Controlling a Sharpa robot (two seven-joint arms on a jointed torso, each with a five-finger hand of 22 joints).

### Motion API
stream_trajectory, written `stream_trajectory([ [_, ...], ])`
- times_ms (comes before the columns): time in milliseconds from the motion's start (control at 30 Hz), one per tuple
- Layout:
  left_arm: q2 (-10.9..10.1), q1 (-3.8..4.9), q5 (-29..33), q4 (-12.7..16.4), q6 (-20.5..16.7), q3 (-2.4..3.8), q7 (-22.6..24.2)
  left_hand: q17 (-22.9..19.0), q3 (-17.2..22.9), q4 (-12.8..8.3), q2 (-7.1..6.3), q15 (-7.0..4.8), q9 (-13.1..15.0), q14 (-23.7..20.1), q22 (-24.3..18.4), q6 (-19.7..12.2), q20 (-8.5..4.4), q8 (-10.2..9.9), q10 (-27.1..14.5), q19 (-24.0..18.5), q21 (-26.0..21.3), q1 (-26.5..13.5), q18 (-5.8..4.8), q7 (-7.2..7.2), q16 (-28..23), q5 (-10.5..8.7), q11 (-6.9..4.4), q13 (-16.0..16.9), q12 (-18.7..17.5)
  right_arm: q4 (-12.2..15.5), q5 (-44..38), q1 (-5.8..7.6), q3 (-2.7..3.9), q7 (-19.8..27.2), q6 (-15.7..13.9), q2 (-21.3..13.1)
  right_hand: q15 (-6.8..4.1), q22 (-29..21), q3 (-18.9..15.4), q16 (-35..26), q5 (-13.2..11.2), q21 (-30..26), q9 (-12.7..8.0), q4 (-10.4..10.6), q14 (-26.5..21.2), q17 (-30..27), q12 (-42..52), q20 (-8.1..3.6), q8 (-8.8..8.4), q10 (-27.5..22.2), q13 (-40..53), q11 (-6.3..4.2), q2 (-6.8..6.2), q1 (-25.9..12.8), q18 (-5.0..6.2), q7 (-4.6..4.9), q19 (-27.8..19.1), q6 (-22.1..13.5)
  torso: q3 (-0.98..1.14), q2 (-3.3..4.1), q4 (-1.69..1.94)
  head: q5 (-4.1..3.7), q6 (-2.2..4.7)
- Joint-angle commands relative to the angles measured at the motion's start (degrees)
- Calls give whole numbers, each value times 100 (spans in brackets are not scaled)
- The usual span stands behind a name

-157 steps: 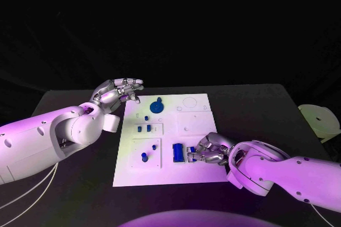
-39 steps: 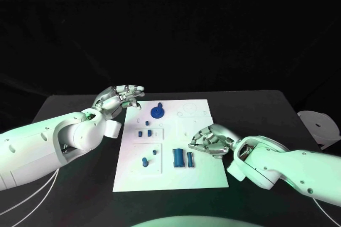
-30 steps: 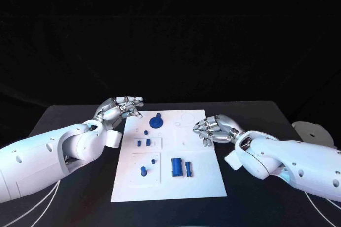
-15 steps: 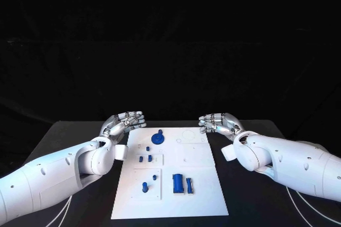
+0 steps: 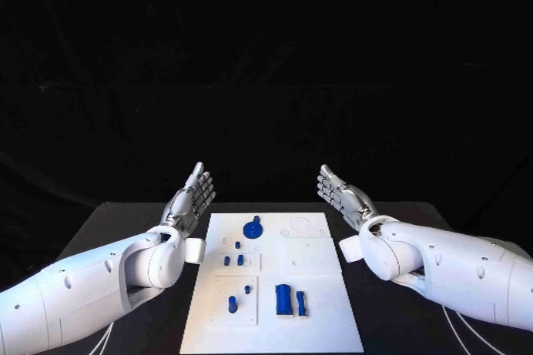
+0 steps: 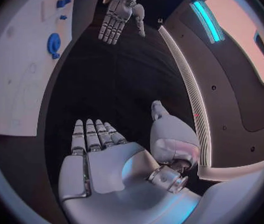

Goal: Assemble the parts on the task board

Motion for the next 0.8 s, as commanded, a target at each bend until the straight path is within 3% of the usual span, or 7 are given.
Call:
stream_trajectory([
  [33,28,63,-107,278,-949,-53,20,-100,-440,-41,128,-125,-166,-587,-91,-629,-214,-195,-709,-601,-140,-2708,-213,-159,-276,-144,-143,-46,-142,392,454,-84,96,314,-927,-96,-107,-429,-357,-207,-110,-76,-336,-58,-709,-235,-157,-190,-106,-705,-129,-133,78,-2245,-168,-171,-633,-630,44,-103,110,-22,52],
  [200,46,153,-176,692,-1757,-159,13,-100,-440,-41,128,-125,-166,-587,-91,-629,-214,-195,-709,-601,-140,-2708,-213,-159,-276,-144,-143,-46,-142,942,799,-202,262,501,-1643,-236,-107,-429,-357,-207,-110,-76,-336,-58,-709,-235,-157,-190,-106,-705,-129,-133,78,-2245,-168,-171,-633,-630,44,-103,110,-22,52],
  [367,59,217,-224,982,-2325,-234,8,-100,-440,-41,128,-125,-166,-587,-91,-629,-214,-195,-709,-601,-140,-2708,-213,-159,-276,-144,-143,-46,-142,1294,1020,-278,368,621,-2102,-326,-107,-429,-357,-207,-110,-76,-336,-58,-709,-235,-157,-190,-106,-705,-129,-133,78,-2245,-168,-171,-633,-630,44,-103,110,-22,52],
  [533,64,242,-242,1096,-2548,-263,6,-100,-440,-41,128,-125,-166,-587,-91,-629,-214,-195,-709,-601,-140,-2708,-213,-159,-276,-144,-143,-46,-142,1386,1078,-298,395,652,-2222,-349,-107,-429,-357,-207,-110,-76,-336,-58,-709,-235,-157,-190,-106,-705,-129,-133,78,-2245,-168,-171,-633,-630,44,-103,110,-22,52],
  [800,64,242,-243,1098,-2552,-263,6,-100,-440,-41,128,-125,-166,-587,-91,-629,-214,-195,-709,-601,-140,-2708,-213,-159,-276,-144,-143,-46,-142,1386,1078,-298,395,652,-2222,-349,-107,-429,-357,-207,-110,-76,-336,-58,-709,-235,-157,-190,-106,-705,-129,-133,78,-2245,-168,-171,-633,-630,44,-103,110,-22,52],
])
